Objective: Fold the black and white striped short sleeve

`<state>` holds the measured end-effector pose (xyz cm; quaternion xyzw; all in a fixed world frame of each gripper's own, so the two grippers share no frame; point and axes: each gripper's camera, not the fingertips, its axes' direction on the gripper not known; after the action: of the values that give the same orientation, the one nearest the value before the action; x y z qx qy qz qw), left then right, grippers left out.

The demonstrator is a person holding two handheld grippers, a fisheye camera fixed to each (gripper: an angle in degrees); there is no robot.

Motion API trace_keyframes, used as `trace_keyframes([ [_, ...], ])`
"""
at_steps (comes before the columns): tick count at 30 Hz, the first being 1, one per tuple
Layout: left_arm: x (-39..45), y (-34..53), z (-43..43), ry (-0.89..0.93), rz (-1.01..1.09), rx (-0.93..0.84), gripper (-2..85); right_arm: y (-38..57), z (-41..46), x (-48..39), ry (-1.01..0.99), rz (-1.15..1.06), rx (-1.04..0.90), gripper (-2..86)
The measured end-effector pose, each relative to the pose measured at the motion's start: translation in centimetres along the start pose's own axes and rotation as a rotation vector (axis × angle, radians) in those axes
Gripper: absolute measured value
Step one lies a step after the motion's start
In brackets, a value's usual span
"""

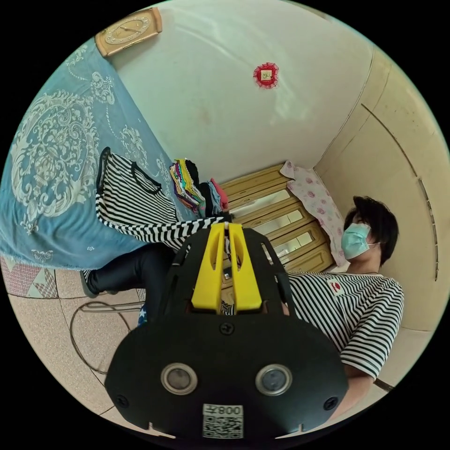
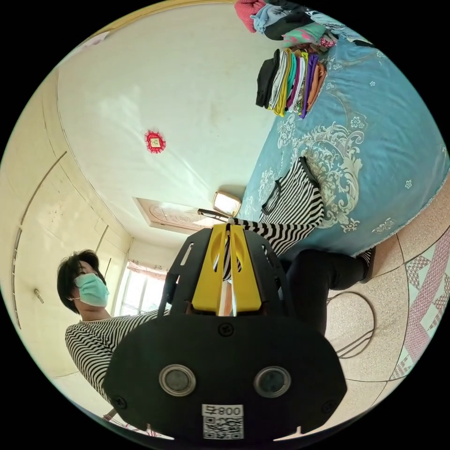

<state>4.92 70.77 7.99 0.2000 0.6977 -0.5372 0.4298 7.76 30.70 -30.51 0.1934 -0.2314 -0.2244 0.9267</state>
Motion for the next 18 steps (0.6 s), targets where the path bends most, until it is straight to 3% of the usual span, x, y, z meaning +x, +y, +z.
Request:
trace_keyframes([
  [18,-15.8,-21.6,8.9,-0.207,-0.177,0.034,1.9,-21.8,11.8,4.8,0.126,0.167,-0.061,1.0],
])
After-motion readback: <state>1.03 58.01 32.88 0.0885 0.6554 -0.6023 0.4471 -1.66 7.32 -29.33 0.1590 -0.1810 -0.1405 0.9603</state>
